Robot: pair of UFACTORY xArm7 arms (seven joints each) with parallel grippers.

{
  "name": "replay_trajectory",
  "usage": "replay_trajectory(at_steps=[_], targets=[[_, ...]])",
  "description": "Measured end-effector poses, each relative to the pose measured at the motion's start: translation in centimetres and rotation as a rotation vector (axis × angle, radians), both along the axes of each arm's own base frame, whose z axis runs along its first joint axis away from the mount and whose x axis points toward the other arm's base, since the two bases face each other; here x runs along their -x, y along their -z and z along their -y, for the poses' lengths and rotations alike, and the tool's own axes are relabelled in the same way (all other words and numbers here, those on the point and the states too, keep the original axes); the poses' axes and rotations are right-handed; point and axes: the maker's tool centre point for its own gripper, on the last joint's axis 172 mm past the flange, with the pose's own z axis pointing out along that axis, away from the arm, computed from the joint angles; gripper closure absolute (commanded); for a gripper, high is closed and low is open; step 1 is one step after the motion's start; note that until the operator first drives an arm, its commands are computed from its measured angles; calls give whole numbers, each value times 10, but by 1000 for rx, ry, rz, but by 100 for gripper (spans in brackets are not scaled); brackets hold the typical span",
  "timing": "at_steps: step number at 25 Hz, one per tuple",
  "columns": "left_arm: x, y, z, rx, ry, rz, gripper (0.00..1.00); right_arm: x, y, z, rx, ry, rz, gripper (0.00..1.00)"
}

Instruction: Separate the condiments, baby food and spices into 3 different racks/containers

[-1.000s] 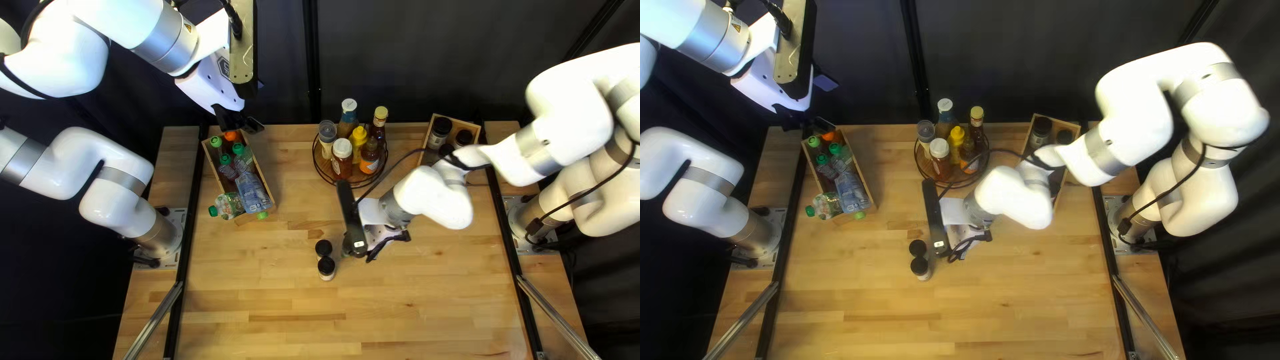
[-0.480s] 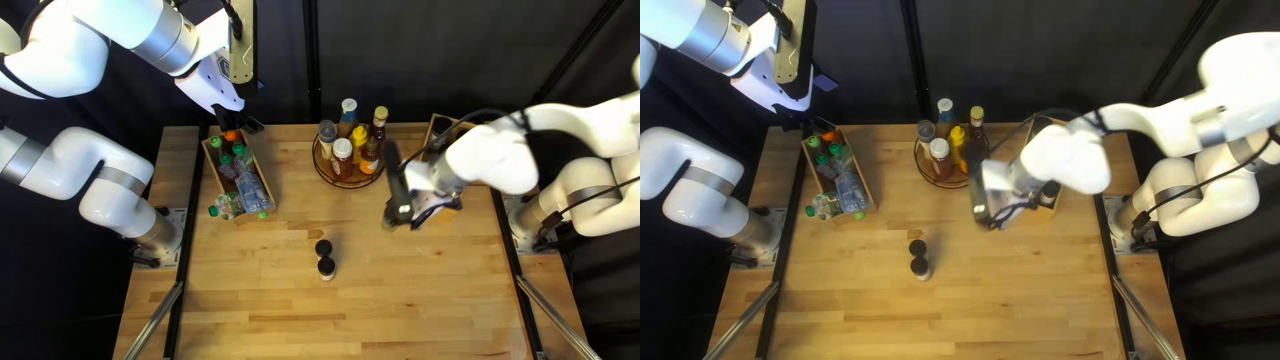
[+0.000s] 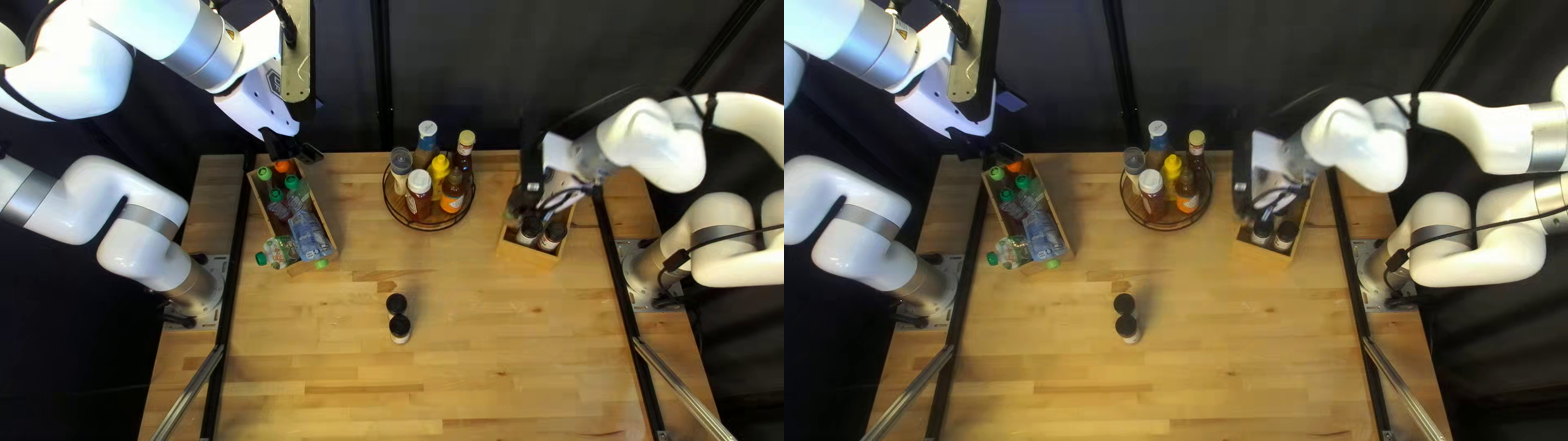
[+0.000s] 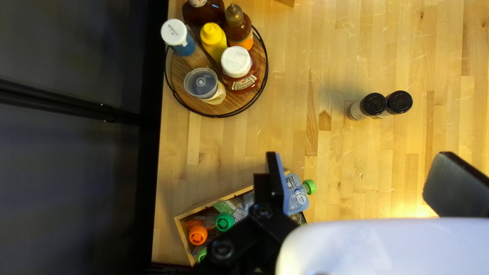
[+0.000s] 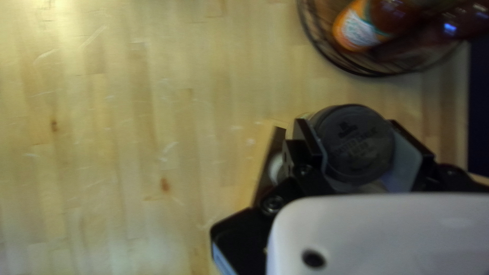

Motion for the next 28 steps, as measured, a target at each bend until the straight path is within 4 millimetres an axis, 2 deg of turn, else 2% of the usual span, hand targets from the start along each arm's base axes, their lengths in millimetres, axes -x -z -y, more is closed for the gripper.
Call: replay_trajectory(at_steps=[4, 10, 15, 22, 23, 24, 25, 27, 28], targets=[[0, 0, 0, 0, 0, 0, 0, 12, 6, 25, 18, 44, 15, 100], [0, 0, 0, 0, 0, 0, 0, 34, 31, 53, 31, 93, 26, 100], [0, 0, 0, 0, 0, 0, 0, 46, 44, 61, 37, 120, 26, 100], [0, 0, 0, 0, 0, 0, 0, 54, 55, 63, 39, 139, 22, 100], [0, 0, 0, 0, 0, 0, 0, 54, 56, 63, 38, 141, 21, 95], [0, 0, 0, 0, 0, 0, 0, 54, 58, 62, 37, 142, 19, 48], [0, 0, 0, 0, 0, 0, 0, 54, 59, 61, 35, 143, 18, 14], [0, 0, 0, 0, 0, 0, 0, 54, 61, 60, 31, 144, 16, 0], [0, 0, 0, 0, 0, 0, 0, 54, 61, 58, 29, 143, 15, 0]])
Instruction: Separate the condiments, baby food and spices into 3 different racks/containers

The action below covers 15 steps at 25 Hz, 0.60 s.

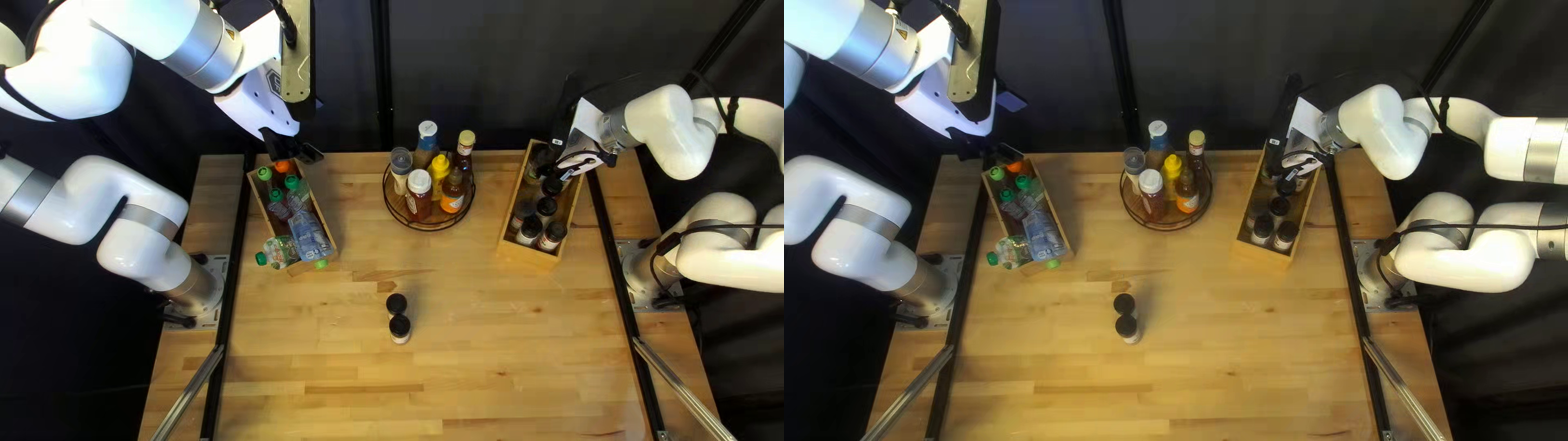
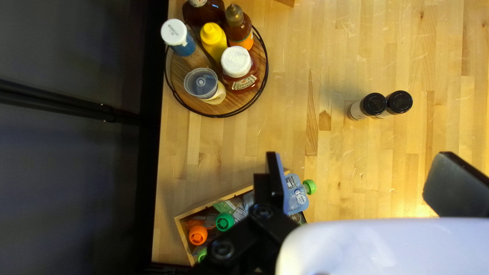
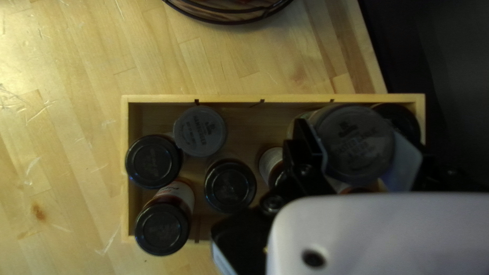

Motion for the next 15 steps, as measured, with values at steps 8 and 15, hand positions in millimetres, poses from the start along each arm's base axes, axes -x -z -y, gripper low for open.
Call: replay_trajectory(at_steps=[8, 15], targets=[[0, 0, 0, 0, 0, 0, 0, -11, -19, -26, -8, -30, 7, 0], [0, 0, 0, 0, 0, 0, 0, -56, -29, -96, -35, -116, 27, 0]])
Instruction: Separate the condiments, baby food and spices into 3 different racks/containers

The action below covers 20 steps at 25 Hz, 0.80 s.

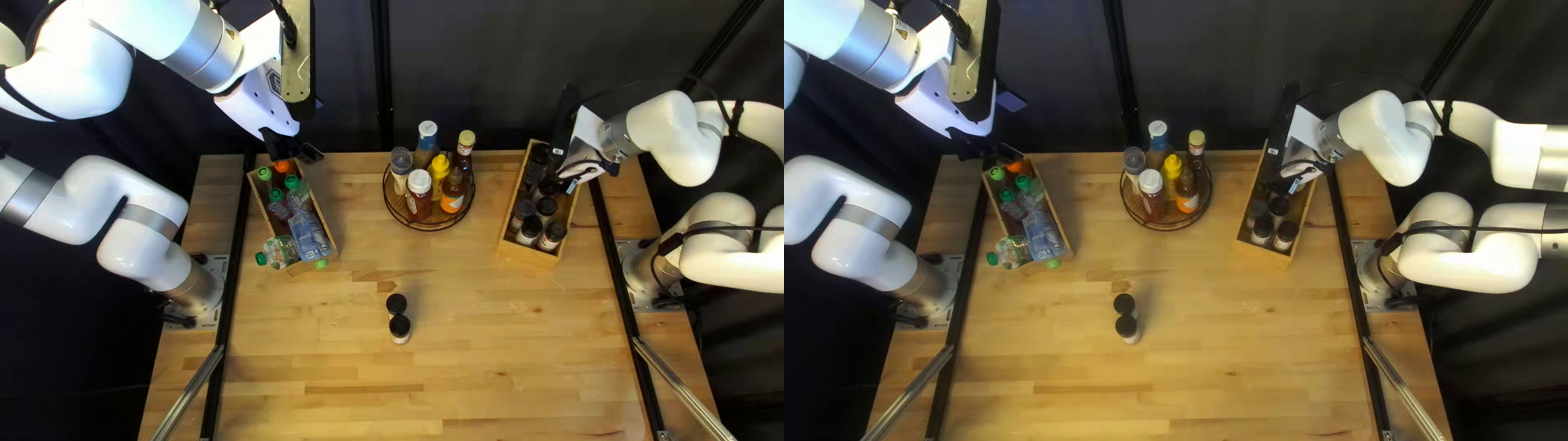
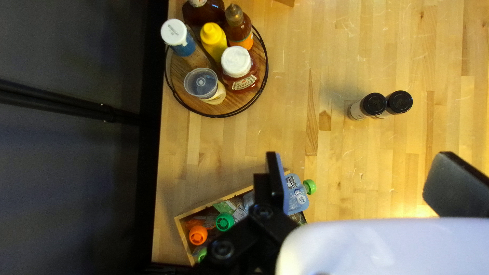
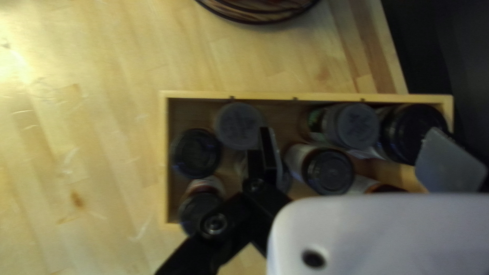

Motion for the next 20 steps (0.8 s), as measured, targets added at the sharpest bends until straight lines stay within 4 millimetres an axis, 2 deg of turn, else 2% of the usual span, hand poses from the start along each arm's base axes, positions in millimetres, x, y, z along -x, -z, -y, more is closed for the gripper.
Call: replay_trajectory(at_steps=[5, 10, 13, 20], targets=[[0, 0, 0, 0, 0, 0, 0, -47, 7, -82, -31, -118, 9, 0], [0, 0, 0, 0, 0, 0, 0, -84, 30, -138, -63, -258, -24, 0], [0, 0, 0, 0, 0, 0, 0, -105, 45, -161, -71, -395, -51, 0], [0, 0, 0, 0, 0, 0, 0, -158, 72, -174, -55, -682, -97, 0]])
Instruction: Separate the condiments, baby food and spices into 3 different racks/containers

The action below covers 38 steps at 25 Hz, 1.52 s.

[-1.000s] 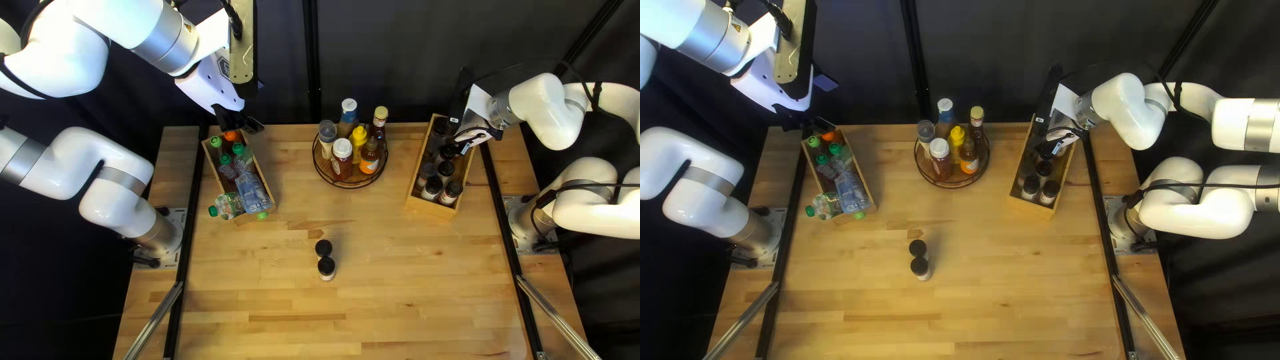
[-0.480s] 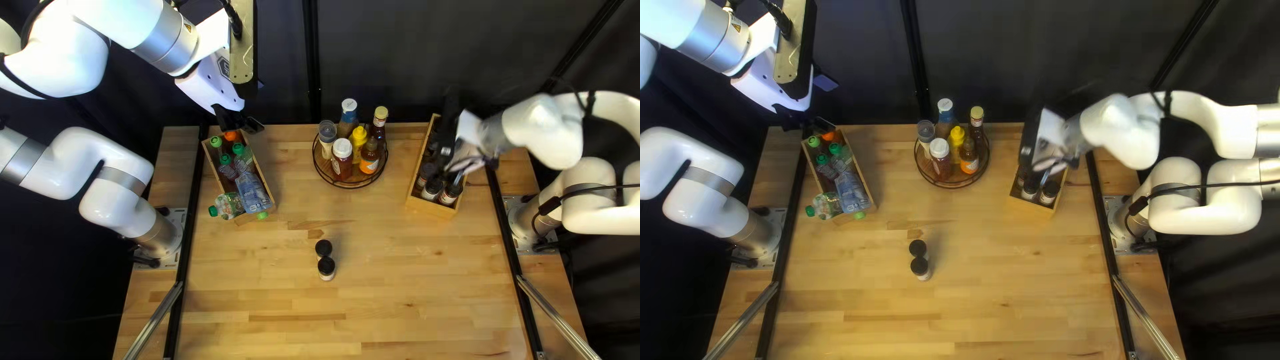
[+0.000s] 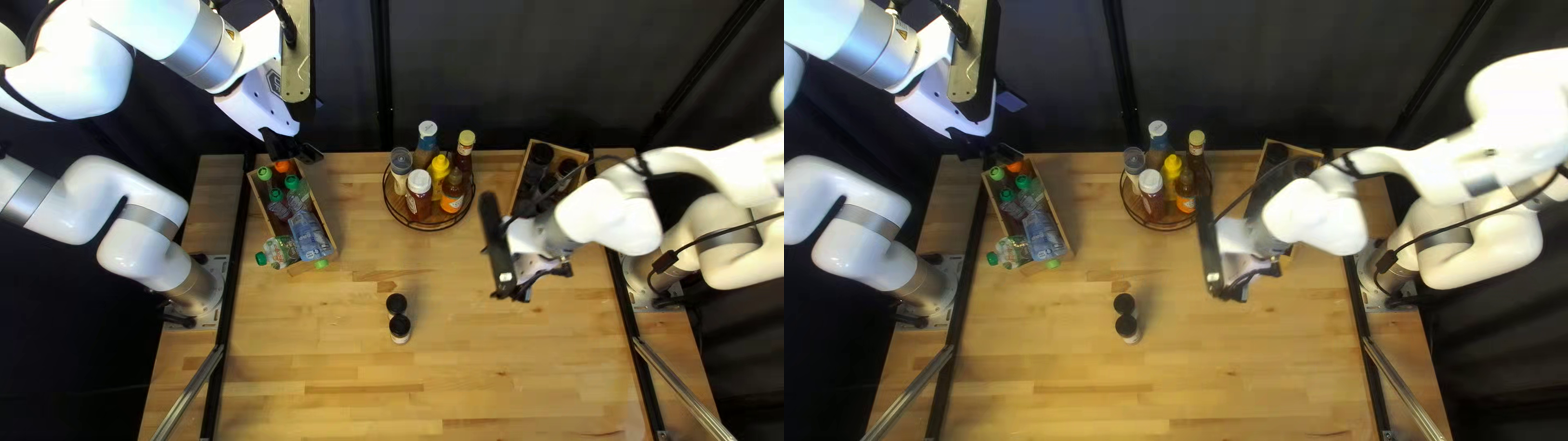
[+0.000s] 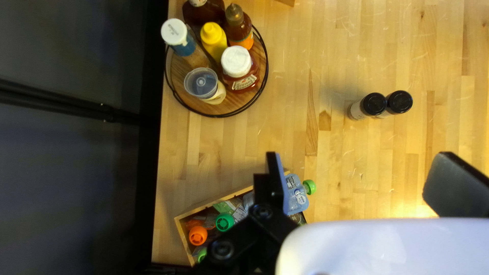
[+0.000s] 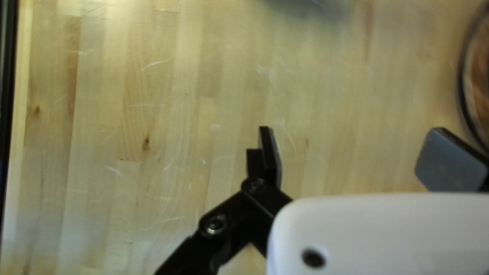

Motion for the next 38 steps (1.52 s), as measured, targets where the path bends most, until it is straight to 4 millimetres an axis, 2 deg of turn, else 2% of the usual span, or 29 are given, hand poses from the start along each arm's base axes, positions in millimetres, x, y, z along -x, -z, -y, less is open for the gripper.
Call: replay_trajectory(at_steps=[4, 10, 15, 26, 27, 28, 29, 30, 38], targets=[[0, 0, 0, 0, 0, 0, 0, -36, 14, 1, 14, -110, -30, 0], [0, 0, 0, 0, 0, 0, 0, -73, 29, 6, 50, -204, -60, 0], [0, 0, 0, 0, 0, 0, 0, -94, 37, 6, 61, -237, -66, 0], [0, 0, 0, 0, 0, 0, 0, -126, 44, -9, 45, -293, -60, 1], [0, 0, 0, 0, 0, 0, 0, -128, 44, -10, 43, -297, -59, 8], [0, 0, 0, 0, 0, 0, 0, -129, 44, -12, 41, -300, -58, 24], [0, 0, 0, 0, 0, 0, 0, -130, 44, -13, 40, -304, -58, 34], [0, 0, 0, 0, 0, 0, 0, -130, 45, -13, 39, -306, -57, 95], [0, 0, 0, 0, 0, 0, 0, -127, 40, -16, 38, -314, -45, 99]])
